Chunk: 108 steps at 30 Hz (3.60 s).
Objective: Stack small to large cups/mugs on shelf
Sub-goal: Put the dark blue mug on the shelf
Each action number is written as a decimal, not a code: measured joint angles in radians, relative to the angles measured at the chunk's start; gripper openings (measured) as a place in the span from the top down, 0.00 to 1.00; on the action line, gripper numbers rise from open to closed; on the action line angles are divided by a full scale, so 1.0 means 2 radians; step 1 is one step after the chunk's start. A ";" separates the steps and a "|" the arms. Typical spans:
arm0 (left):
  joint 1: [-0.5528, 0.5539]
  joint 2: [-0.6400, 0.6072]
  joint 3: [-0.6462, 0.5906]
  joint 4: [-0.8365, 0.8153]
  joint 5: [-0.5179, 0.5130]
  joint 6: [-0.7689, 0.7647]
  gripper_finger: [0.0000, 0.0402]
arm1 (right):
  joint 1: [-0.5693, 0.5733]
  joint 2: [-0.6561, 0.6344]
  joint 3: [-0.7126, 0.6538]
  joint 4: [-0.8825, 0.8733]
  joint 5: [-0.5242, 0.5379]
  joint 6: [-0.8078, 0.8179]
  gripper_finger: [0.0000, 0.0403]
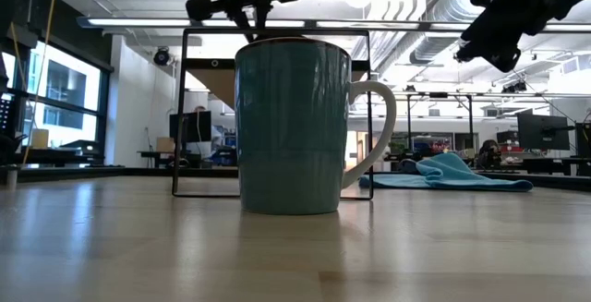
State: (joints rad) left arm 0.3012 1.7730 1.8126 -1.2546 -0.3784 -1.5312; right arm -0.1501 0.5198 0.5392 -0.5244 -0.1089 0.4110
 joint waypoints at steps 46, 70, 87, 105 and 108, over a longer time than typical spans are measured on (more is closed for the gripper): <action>0.000 0.000 0.000 0.013 0.001 0.017 0.98 | 0.000 0.000 0.000 -0.009 0.001 -0.009 0.66; 0.000 0.000 0.000 0.014 0.002 0.017 0.96 | 0.000 0.000 0.000 -0.009 0.001 -0.009 0.66; -0.004 0.034 -0.001 0.024 0.027 0.023 0.96 | 0.000 -0.006 0.000 -0.024 -0.002 -0.005 0.66; -0.004 0.030 0.000 0.028 0.026 0.017 0.96 | 0.000 -0.010 0.000 -0.031 -0.002 -0.008 0.66; -0.004 0.025 0.000 0.024 0.027 0.017 0.97 | 0.000 -0.010 0.000 -0.031 -0.002 -0.008 0.66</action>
State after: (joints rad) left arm 0.2939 1.8221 1.8124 -1.2062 -0.3244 -1.4967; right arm -0.1497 0.5003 0.5392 -0.5869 -0.1139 0.3954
